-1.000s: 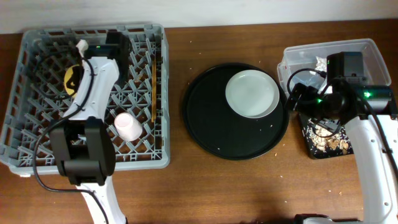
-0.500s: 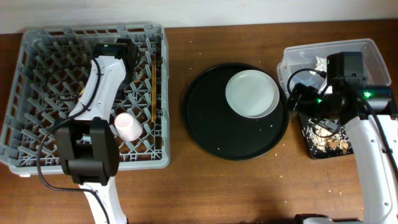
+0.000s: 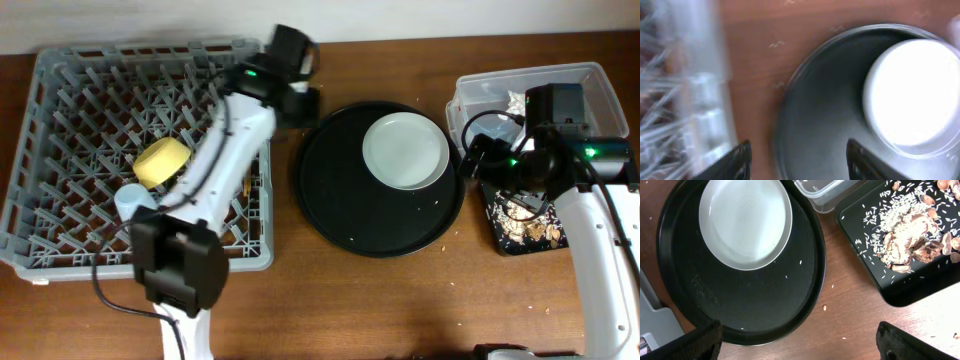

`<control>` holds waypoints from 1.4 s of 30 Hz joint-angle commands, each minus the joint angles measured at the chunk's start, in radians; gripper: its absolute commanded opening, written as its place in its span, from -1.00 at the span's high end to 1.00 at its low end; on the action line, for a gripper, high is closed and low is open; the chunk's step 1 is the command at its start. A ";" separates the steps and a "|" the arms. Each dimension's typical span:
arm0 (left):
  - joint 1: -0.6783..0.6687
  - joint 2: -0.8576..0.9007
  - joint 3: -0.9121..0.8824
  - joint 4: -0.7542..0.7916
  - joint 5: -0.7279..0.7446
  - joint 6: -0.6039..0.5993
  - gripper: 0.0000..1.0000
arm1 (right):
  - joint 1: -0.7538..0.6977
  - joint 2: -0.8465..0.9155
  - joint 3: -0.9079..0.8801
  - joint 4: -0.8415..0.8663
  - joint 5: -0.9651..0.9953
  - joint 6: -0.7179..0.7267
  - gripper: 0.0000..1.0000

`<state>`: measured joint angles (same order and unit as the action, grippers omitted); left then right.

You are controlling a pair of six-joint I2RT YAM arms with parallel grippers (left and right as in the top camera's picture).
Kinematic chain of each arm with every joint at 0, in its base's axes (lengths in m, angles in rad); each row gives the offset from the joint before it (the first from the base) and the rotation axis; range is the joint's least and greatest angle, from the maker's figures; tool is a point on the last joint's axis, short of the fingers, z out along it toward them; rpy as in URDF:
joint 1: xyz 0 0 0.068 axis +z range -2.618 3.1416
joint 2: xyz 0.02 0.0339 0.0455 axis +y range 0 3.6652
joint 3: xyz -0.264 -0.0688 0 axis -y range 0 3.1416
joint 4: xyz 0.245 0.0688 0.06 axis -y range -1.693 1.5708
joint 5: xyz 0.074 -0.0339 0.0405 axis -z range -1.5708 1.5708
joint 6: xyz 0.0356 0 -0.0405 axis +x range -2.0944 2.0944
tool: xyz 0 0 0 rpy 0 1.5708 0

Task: Sort waste into correct bins and load items into the dishwasher rack
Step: 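Grasp the white plate with the left gripper and stand it in the rack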

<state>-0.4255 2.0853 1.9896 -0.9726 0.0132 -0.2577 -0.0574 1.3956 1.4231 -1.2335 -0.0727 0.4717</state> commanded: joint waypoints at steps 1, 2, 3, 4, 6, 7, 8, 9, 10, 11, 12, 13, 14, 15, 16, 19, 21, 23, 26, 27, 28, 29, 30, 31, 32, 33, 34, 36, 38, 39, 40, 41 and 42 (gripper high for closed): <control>-0.099 0.062 -0.011 0.066 0.073 0.063 -0.20 | -0.002 0.002 0.006 -0.002 -0.003 0.005 -0.97; -0.125 0.096 -0.011 0.080 0.073 0.063 -0.20 | -0.002 0.002 0.006 -0.002 -0.003 0.005 -0.97; -0.142 0.125 -0.011 0.090 0.073 0.063 -0.20 | -0.002 0.002 0.006 -0.002 -0.003 0.005 -0.97; -0.151 0.149 -0.011 0.100 0.073 0.063 -0.20 | -0.002 0.002 0.006 -0.002 -0.003 0.005 -0.97; -0.171 0.210 -0.011 0.134 0.073 0.062 -0.18 | -0.002 0.002 0.006 -0.002 -0.003 0.005 -0.97; -0.177 0.241 -0.011 0.147 0.074 0.061 -0.16 | -0.002 0.002 0.006 -0.002 -0.003 0.005 -0.97; -0.179 0.257 -0.011 0.151 0.074 0.061 -0.07 | -0.002 0.002 0.006 -0.002 -0.003 0.005 -0.97; -0.181 0.270 -0.011 0.154 0.073 0.061 -0.07 | -0.002 0.002 0.006 -0.002 -0.003 0.005 -0.97; -0.180 0.288 -0.011 0.157 0.073 0.062 -0.07 | -0.002 0.002 0.006 -0.002 -0.003 0.005 -0.97; -0.180 0.295 -0.011 0.158 0.073 0.061 -0.06 | -0.002 0.002 0.006 -0.002 -0.003 0.005 -0.97; -0.181 0.303 -0.011 0.158 0.074 0.061 -0.02 | -0.002 0.002 0.006 -0.002 -0.003 0.005 -0.97; -0.183 0.309 -0.011 0.156 0.077 0.061 0.06 | -0.002 0.002 0.006 -0.002 -0.003 0.005 -0.97; -0.183 0.318 -0.011 0.151 0.079 0.061 0.19 | -0.002 0.002 0.006 -0.002 -0.003 0.005 -0.97; -0.185 0.323 -0.011 0.144 0.080 0.061 0.39 | -0.002 0.002 0.006 -0.002 -0.003 0.005 -0.97; -0.187 0.326 -0.011 0.129 0.080 0.061 0.66 | -0.002 0.002 0.006 -0.002 -0.003 0.005 -0.97; -0.179 0.315 0.011 0.072 0.077 0.062 1.00 | -0.002 0.002 0.006 -0.004 -0.003 0.005 -0.97; -0.153 0.292 0.062 -0.005 0.072 0.062 1.00 | -0.002 0.002 0.006 -0.007 -0.003 0.005 -0.97; -0.104 0.243 0.138 -0.121 0.049 0.062 1.00 | -0.002 0.002 0.006 -0.009 -0.003 0.005 -0.97; -0.010 0.149 0.248 -0.291 0.014 0.062 1.00 | -0.002 0.002 0.006 -0.012 -0.003 0.005 -0.97; 0.027 0.113 0.275 -0.333 -0.004 0.062 1.00 | -0.002 0.002 0.006 -0.013 -0.003 0.005 -0.97; 0.057 0.084 0.292 -0.359 -0.031 0.062 0.99 | -0.002 0.002 0.006 -0.012 -0.003 0.005 -0.97; 0.097 0.039 0.300 -0.380 -0.093 0.062 0.99 | -0.002 0.002 0.006 -0.012 -0.003 0.005 -0.97; 0.134 0.002 0.300 -0.393 -0.177 0.062 1.00 | -0.002 0.002 0.006 -0.012 -0.003 0.005 -0.97; 0.162 -0.024 0.300 -0.404 -0.258 0.063 1.00 | -0.002 0.002 0.006 -0.012 -0.003 0.005 -0.97; 0.186 -0.041 0.300 -0.414 -0.330 0.063 1.00 | -0.002 0.002 0.006 -0.012 -0.003 0.005 -0.97; 0.200 -0.051 0.300 -0.421 -0.382 0.066 1.00 | -0.002 0.002 0.006 -0.012 -0.003 0.005 -0.97; 0.212 -0.053 0.300 -0.429 -0.449 0.070 1.00 | -0.002 0.002 0.006 -0.012 -0.003 0.005 -0.97; 0.220 -0.048 0.296 -0.441 -0.581 0.070 1.00 | -0.002 0.002 0.006 -0.011 -0.003 0.005 -0.97; 0.220 -0.043 0.282 -0.435 -0.684 0.069 1.00 | -0.002 0.002 0.006 -0.011 -0.003 0.005 -0.97; 0.220 -0.040 0.275 -0.426 -0.716 0.069 1.00 | -0.002 0.002 0.006 -0.011 -0.003 0.005 -0.97; 0.220 -0.039 0.265 -0.424 -0.744 0.069 1.00 | -0.002 0.002 0.006 -0.011 -0.003 0.005 -0.97; 0.220 -0.039 0.251 -0.424 -0.775 0.058 1.00 | -0.002 0.002 0.006 -0.011 -0.003 0.005 -0.97; 0.220 -0.039 0.239 -0.428 -0.812 0.027 1.00 | -0.002 0.002 0.006 -0.011 -0.003 0.005 -0.97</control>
<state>-0.2024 2.0384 2.2597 -1.4006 -0.6247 -0.2012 -0.0574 1.3960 1.4231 -1.2453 -0.0731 0.4713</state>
